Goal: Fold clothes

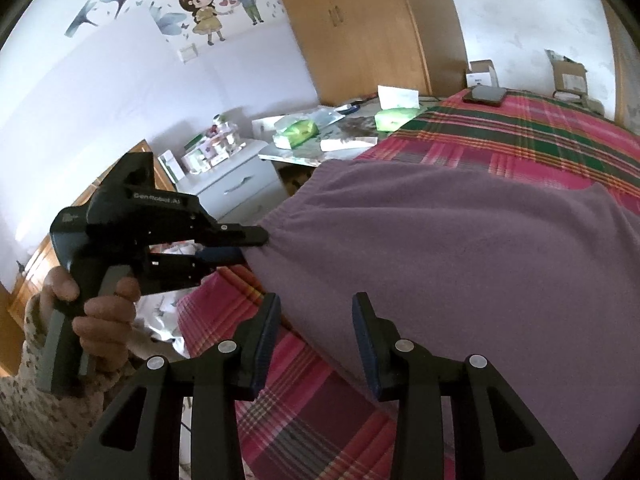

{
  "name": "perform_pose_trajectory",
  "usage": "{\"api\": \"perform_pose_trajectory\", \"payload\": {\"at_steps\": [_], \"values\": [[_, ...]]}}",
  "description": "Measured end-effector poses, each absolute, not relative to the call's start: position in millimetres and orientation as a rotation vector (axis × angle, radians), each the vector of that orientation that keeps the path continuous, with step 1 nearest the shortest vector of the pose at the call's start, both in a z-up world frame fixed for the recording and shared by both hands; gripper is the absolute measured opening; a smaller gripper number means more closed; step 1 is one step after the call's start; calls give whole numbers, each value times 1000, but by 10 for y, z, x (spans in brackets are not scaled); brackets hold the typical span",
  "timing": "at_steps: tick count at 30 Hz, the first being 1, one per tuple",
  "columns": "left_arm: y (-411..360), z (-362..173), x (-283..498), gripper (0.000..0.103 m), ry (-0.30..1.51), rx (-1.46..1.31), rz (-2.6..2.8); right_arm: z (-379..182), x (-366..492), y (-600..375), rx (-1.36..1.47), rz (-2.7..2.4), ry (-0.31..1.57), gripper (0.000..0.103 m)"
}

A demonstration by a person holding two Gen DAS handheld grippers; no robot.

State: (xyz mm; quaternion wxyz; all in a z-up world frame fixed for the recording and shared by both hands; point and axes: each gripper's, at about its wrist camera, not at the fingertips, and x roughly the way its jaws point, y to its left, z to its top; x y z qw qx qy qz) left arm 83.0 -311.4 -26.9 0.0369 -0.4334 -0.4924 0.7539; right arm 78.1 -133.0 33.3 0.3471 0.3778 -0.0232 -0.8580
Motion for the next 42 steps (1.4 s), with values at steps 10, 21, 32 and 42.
{"api": "perform_pose_trajectory", "payload": {"at_steps": [10, 21, 32, 42], "values": [[-3031, -137, 830, 20, -1398, -1316, 2387, 371, 728, -1204, 975, -2288, -62, 39], [-2986, 59, 771, 20, -1309, -1319, 2396, 423, 932, -1808, 799, -2247, 282, 39], [-3047, 25, 736, 20, -1374, -1323, 2294, 288, 690, -2344, 863, -2238, 491, 39], [-3139, -25, 708, 26, -1428, -1277, 2208, 246, 650, -2514, 849, -2292, 576, 21]]}}
